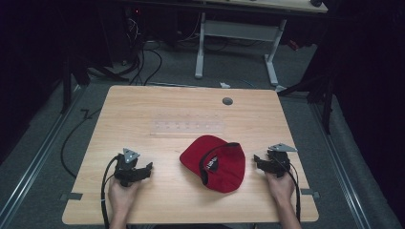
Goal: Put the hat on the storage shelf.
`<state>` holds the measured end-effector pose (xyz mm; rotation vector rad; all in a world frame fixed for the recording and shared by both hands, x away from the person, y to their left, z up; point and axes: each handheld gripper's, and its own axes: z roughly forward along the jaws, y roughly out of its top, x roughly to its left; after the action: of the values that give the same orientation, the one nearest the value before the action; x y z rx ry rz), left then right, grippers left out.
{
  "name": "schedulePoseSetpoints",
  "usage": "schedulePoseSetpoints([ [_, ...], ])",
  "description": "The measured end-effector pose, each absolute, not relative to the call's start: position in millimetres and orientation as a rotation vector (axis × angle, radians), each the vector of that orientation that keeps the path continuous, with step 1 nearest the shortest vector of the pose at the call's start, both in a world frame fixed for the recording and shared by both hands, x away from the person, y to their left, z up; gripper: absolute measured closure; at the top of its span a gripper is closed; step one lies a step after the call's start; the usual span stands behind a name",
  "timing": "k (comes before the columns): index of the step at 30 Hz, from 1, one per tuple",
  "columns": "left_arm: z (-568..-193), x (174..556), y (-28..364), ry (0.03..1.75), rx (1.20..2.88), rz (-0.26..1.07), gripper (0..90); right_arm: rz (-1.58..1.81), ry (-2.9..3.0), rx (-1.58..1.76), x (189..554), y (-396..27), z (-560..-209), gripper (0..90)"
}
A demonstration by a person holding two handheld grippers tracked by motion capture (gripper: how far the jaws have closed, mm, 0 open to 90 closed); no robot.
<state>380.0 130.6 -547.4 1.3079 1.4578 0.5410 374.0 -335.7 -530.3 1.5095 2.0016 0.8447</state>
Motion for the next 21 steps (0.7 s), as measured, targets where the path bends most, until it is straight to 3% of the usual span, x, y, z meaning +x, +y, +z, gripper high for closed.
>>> schedulePoseSetpoints([
  [21,-547.5,379.9,130.5,1.457,1.313,0.540,25.1,0.847,2.009,1.506,374.3,-335.6,-530.4,33.1],
])
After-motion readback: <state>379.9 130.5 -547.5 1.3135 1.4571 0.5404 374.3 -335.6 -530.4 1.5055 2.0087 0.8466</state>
